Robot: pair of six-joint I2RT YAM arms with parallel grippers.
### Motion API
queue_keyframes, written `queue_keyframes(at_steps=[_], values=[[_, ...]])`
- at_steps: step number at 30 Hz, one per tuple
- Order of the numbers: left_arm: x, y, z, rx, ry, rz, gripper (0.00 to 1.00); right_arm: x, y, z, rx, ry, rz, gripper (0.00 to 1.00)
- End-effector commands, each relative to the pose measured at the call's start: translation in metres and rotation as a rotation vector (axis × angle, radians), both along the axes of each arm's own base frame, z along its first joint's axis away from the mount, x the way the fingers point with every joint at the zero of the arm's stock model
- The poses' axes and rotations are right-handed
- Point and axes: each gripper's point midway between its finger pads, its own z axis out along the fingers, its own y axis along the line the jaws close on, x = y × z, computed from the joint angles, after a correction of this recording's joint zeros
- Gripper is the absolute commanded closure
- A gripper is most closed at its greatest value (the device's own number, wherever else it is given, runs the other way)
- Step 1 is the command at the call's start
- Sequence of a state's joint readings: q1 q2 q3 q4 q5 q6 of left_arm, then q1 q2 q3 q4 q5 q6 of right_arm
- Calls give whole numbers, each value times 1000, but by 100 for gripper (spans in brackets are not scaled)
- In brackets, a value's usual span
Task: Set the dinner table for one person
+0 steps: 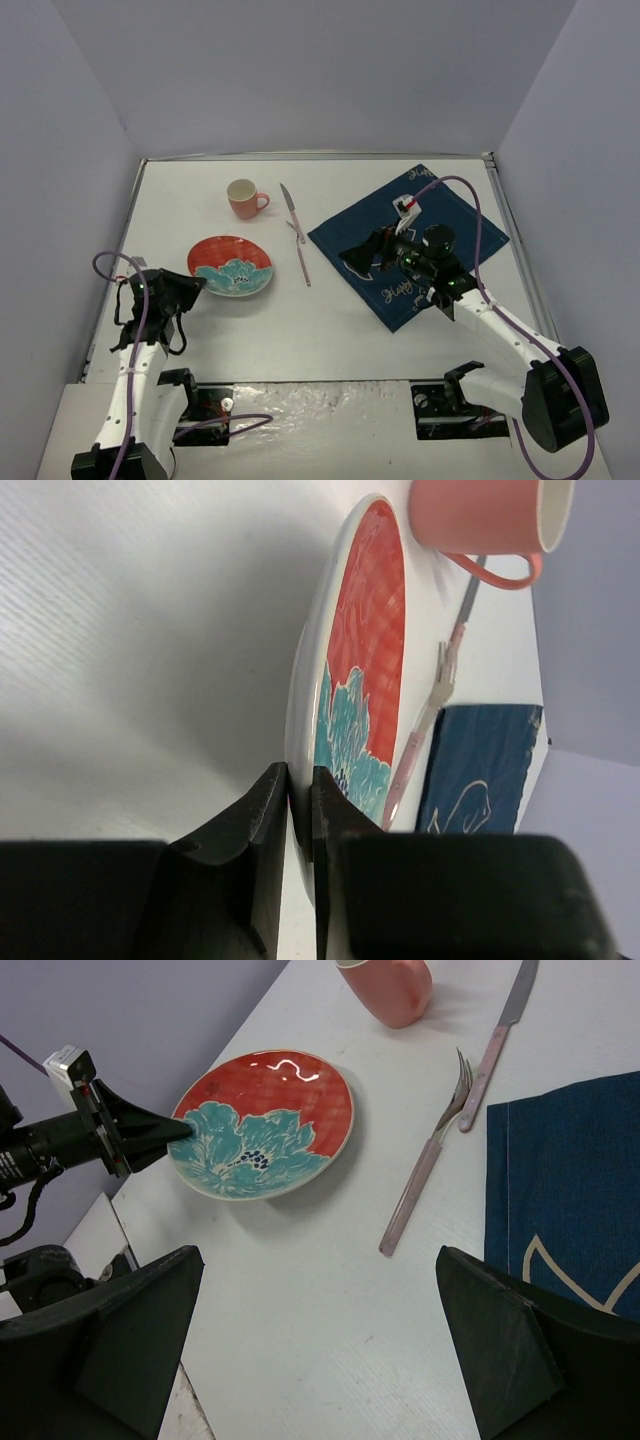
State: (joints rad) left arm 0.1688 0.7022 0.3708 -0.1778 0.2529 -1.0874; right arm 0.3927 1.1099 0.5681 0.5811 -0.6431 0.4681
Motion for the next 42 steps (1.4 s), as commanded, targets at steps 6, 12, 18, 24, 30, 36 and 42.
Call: queue_keyframes(at_steps=[6,12,18,24,30,36,42], values=[[31,-40,156,-29,-493,-204,100,8,0,58,49,-124,-25,0],[33,-71,188,-70,-591,-333,100,8,-8,68,25,-96,-69,0],[57,-117,200,-117,-639,-459,100,3,-21,89,11,-116,-128,0],[84,-187,214,-147,-681,-611,100,1,-35,101,-10,-140,-191,0],[117,-251,234,-247,-767,-695,100,-2,-42,108,-9,-146,-225,0],[146,-307,231,-350,-784,-775,100,-4,-51,117,-14,-171,-266,0],[160,-356,220,-410,-778,-850,100,-3,-58,122,-34,-184,-292,0]])
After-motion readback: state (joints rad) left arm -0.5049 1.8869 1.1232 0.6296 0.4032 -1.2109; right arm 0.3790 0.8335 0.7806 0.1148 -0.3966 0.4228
